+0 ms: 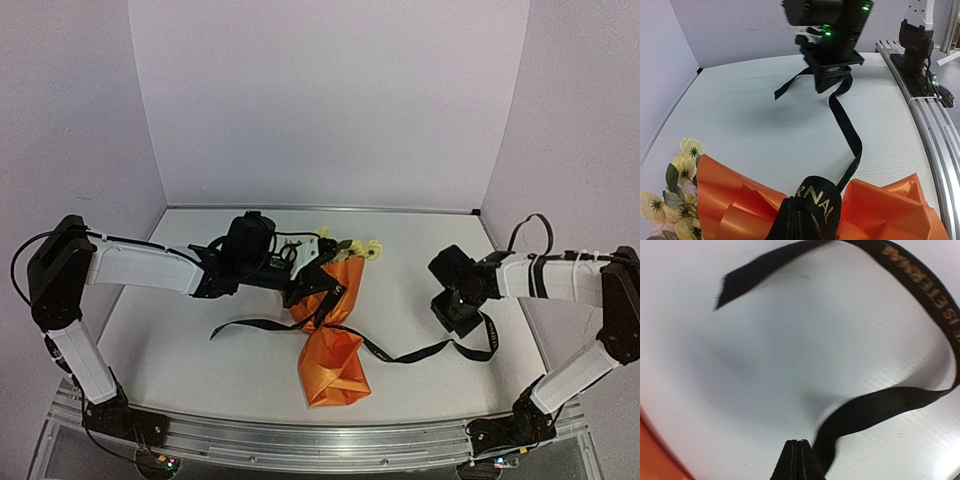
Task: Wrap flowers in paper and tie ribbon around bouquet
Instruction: Cross the half-tied ribbon over the folded bouquet.
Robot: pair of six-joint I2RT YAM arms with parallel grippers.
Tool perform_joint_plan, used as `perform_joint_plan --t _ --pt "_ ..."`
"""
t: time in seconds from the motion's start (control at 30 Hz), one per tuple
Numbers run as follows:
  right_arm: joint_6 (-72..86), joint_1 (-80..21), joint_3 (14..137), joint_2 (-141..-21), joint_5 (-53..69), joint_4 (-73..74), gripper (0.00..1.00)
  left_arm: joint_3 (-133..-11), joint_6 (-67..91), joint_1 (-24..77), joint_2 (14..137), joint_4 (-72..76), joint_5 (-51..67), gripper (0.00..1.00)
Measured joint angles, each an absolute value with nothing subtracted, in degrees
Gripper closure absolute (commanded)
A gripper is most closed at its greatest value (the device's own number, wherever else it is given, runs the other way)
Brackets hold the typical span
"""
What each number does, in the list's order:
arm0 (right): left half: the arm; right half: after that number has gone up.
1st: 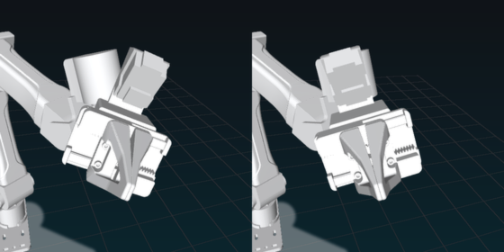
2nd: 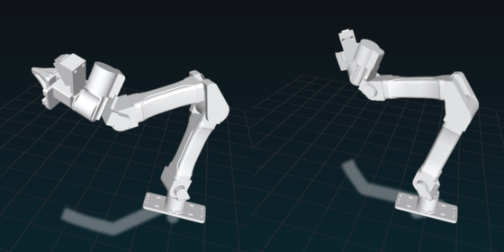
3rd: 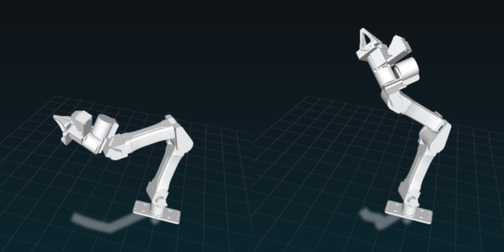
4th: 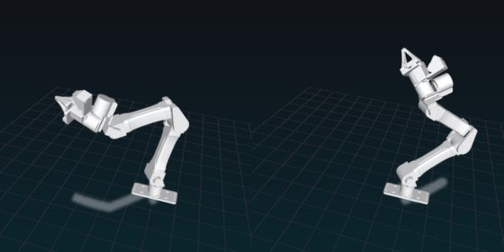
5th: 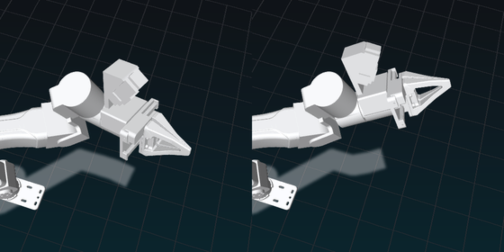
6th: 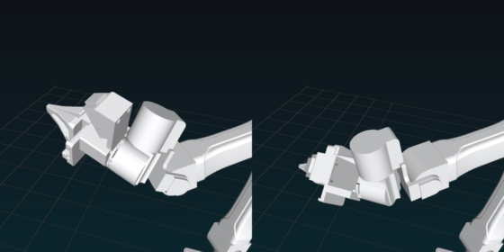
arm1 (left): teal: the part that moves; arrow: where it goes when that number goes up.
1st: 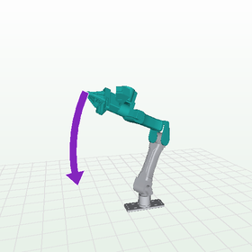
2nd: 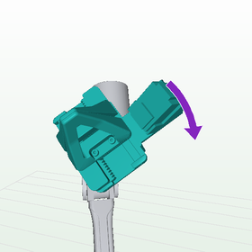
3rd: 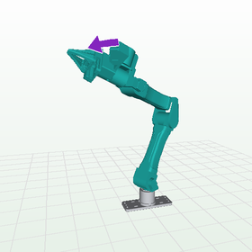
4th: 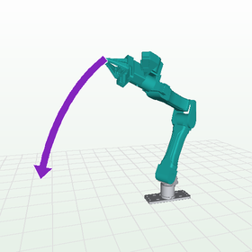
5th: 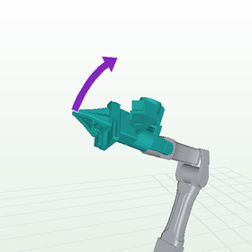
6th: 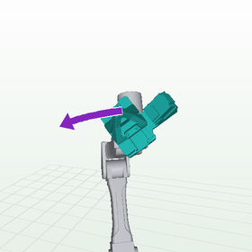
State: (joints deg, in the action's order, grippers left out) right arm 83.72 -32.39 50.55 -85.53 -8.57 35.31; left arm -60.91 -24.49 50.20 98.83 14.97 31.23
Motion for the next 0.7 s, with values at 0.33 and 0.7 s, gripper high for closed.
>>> perform_joint_plan --t 0.33,0.7 --pt "72.18 -30.24 80.6 -95.52 -0.37 42.13 0.98 -64.42 -30.2 53.76 104.58 10.07 34.53 1.0" --pt "75.73 -31.76 55.78 -78.36 -0.23 51.67 0.61 -64.42 -30.22 53.95 105.1 9.69 34.34 1.0"
